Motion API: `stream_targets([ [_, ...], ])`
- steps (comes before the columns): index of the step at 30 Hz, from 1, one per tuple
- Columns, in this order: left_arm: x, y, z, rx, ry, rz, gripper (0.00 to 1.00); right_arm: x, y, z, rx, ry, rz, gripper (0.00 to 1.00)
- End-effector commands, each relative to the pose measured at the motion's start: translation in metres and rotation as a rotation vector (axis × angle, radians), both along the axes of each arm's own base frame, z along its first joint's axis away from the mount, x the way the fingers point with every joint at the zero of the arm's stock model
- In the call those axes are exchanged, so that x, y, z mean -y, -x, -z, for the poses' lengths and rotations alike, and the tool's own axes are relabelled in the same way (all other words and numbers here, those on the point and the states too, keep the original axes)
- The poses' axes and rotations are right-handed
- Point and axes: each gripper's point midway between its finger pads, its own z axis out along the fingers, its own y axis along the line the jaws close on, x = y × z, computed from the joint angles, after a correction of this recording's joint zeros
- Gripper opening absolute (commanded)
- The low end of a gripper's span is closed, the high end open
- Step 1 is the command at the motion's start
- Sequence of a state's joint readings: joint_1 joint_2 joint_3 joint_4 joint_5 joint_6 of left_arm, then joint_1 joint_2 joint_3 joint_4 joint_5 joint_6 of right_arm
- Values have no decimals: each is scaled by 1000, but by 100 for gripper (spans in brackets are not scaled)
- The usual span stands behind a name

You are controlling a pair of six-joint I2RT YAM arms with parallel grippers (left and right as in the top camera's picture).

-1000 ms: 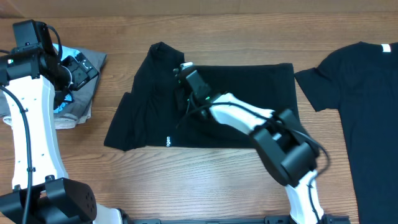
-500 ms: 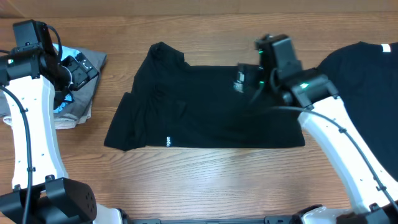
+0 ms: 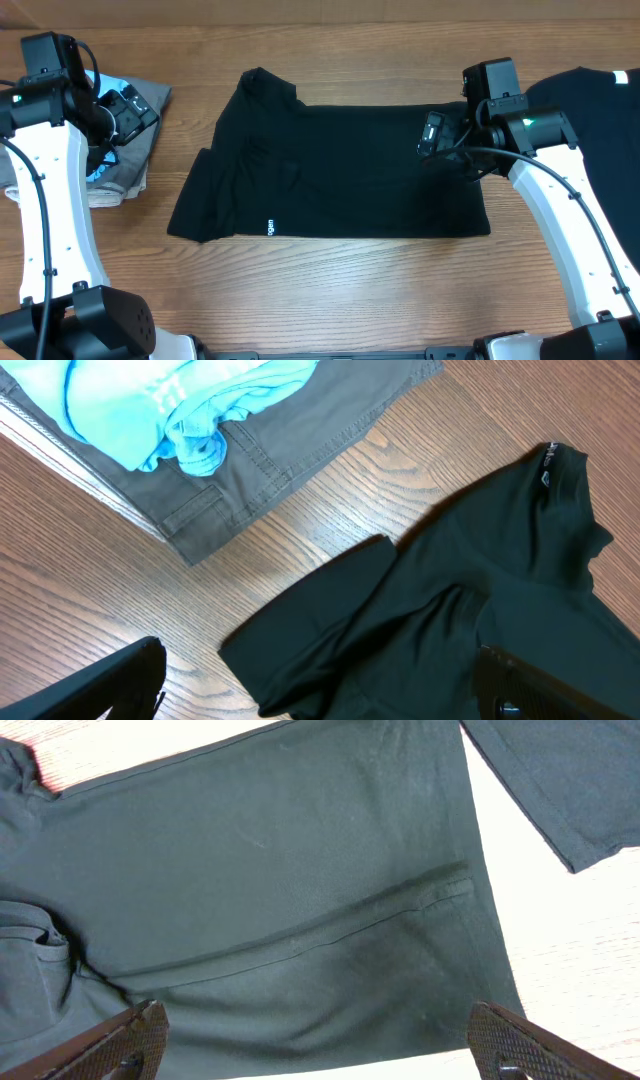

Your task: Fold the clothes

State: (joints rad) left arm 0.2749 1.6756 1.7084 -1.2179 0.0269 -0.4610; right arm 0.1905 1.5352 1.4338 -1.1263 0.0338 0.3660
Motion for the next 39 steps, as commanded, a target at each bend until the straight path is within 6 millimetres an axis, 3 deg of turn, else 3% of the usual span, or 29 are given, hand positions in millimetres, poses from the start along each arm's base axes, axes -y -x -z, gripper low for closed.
stream_targets([
  [1, 1, -1, -9, 26, -5, 14, 100, 2, -1, 2, -4, 8, 10, 100],
  [9, -4, -31, -25, 163, -28, 17, 100, 2, -1, 2, -4, 8, 10, 100],
  [19, 21, -10, -5, 54, 43, 176, 100, 2, -1, 2, -4, 8, 10, 100],
  [28, 74, 13, 41, -65, 174, 356, 100, 2, -1, 2, -4, 8, 10, 100],
  [39, 96, 22, 42, -94, 236, 409, 86, 2, -1, 2, -4, 8, 10, 100],
])
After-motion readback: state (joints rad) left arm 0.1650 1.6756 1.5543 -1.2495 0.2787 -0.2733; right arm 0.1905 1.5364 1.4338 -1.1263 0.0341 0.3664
